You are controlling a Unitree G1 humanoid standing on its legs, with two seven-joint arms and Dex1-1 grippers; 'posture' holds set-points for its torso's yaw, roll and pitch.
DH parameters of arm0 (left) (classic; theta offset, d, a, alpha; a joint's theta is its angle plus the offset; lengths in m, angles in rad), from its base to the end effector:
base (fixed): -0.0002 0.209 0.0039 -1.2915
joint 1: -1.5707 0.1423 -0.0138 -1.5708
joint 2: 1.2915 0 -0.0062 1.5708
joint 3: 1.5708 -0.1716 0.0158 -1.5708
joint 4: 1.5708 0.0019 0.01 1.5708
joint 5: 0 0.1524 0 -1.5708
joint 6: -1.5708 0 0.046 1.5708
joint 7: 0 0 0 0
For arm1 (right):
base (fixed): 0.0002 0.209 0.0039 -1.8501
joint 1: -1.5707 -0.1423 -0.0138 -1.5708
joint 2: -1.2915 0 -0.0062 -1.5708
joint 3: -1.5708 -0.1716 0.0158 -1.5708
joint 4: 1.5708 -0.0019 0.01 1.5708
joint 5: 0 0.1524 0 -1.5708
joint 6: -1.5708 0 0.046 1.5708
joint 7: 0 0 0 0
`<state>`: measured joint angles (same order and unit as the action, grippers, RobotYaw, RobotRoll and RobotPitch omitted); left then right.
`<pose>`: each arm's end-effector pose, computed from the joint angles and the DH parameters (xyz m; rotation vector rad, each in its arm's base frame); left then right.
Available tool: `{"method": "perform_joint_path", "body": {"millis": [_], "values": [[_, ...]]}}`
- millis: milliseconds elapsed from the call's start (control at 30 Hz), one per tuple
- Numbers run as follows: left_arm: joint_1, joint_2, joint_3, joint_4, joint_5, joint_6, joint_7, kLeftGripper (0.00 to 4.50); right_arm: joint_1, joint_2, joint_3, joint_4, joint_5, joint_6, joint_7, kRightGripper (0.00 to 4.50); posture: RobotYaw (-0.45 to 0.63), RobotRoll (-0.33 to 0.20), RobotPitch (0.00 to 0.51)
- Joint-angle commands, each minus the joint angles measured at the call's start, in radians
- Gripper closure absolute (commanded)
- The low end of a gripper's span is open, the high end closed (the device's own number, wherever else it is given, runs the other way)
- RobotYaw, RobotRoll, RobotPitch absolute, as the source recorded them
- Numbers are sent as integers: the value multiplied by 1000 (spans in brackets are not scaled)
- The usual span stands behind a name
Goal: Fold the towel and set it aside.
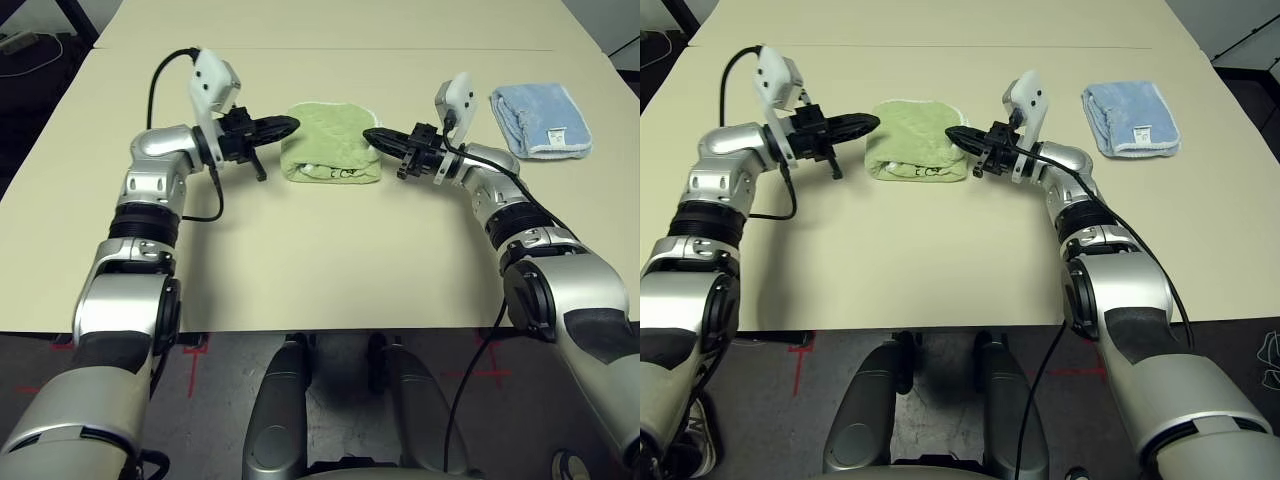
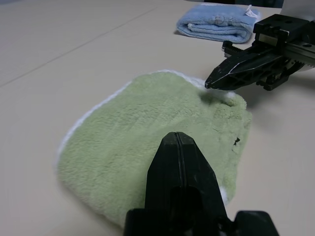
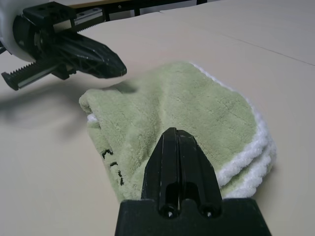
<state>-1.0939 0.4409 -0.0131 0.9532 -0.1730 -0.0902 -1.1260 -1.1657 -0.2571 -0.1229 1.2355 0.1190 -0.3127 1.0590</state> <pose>0.3681 0.2084 0.2203 0.3244 -0.1108 -1.0279 0.3764 -0.1675 0.1849 -0.1696 -0.2006 1.0223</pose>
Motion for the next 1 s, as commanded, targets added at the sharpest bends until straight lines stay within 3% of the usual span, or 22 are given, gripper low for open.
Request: {"method": "perform_joint_path", "body": {"millis": [33,233,467,800,1000], "values": [[-15,-35,-26,33,39,-20,3,4500,-17,-3,-7,7,2,11,8,4453,78,0,266],[-13,-55,-35,68,79,-41,11,4500,-23,-17,22,3,-28,37,20,4453,49,0,268],[0,-50,-36,74,95,-39,3,4500,49,-32,79,12,-89,82,28,4453,55,0,271],[41,19,-36,96,117,-29,-11,4500,98,-44,109,20,-131,102,-32,4453,52,0,269],[46,22,-40,103,124,-30,-4,4500,84,-44,98,17,-117,99,-28,4453,51,0,263]]}}
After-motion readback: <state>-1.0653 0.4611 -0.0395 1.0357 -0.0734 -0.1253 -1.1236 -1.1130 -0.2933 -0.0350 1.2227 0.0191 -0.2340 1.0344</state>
